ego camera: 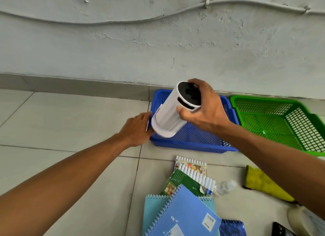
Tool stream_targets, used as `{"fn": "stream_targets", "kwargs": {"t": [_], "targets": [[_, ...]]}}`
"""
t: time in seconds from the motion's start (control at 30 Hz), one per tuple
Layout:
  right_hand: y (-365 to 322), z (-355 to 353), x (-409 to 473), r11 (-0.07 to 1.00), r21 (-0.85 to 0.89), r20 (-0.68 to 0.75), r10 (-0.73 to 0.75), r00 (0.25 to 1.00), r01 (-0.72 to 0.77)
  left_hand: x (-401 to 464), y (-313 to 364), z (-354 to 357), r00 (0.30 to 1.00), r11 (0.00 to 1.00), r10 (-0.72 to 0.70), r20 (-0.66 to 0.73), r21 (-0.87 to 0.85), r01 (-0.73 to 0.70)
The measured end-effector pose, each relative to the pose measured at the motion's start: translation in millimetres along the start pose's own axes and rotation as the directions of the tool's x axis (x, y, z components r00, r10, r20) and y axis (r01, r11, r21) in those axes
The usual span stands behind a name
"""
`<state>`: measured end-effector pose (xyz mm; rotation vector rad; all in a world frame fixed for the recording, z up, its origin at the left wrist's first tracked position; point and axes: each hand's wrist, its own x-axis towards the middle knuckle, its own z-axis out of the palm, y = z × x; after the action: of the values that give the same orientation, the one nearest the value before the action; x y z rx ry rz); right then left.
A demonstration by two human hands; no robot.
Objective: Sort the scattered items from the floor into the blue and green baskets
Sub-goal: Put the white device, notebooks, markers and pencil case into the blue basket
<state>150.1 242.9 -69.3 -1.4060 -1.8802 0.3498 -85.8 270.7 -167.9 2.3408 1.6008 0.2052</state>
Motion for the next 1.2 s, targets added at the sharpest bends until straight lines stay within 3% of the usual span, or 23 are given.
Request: {"fn": "stream_targets", "kwargs": {"t": [0.3, 0.43, 0.7, 1.2], "targets": [[52.5, 22.1, 51.2, 0.983, -0.186, 0.241, 0.033, 0.970, 0.013, 3.8, -3.2, 26.5, 0.993, 0.989, 0.063, -0.100, 0.143, -0.048], [68.6, 43.3, 71.4, 0.983, -0.153, 0.246, 0.135, 0.960, -0.099, 2.1, -8.5, 35.2, 0.988, 0.993, 0.055, -0.141, 0.110, -0.040], [85.7, 88.0, 95.3, 0.979, -0.100, 0.163, 0.194, 0.967, -0.179, -0.4, -10.0, 44.2, 0.977, 0.991, 0.051, -0.205, 0.130, -0.025], [84.1, 112.6, 90.8, 0.983, -0.168, 0.237, 0.114, 0.965, -0.074, -4.2, -9.6, 47.4, 0.976, 0.987, 0.029, -0.216, 0.162, 0.006]]}}
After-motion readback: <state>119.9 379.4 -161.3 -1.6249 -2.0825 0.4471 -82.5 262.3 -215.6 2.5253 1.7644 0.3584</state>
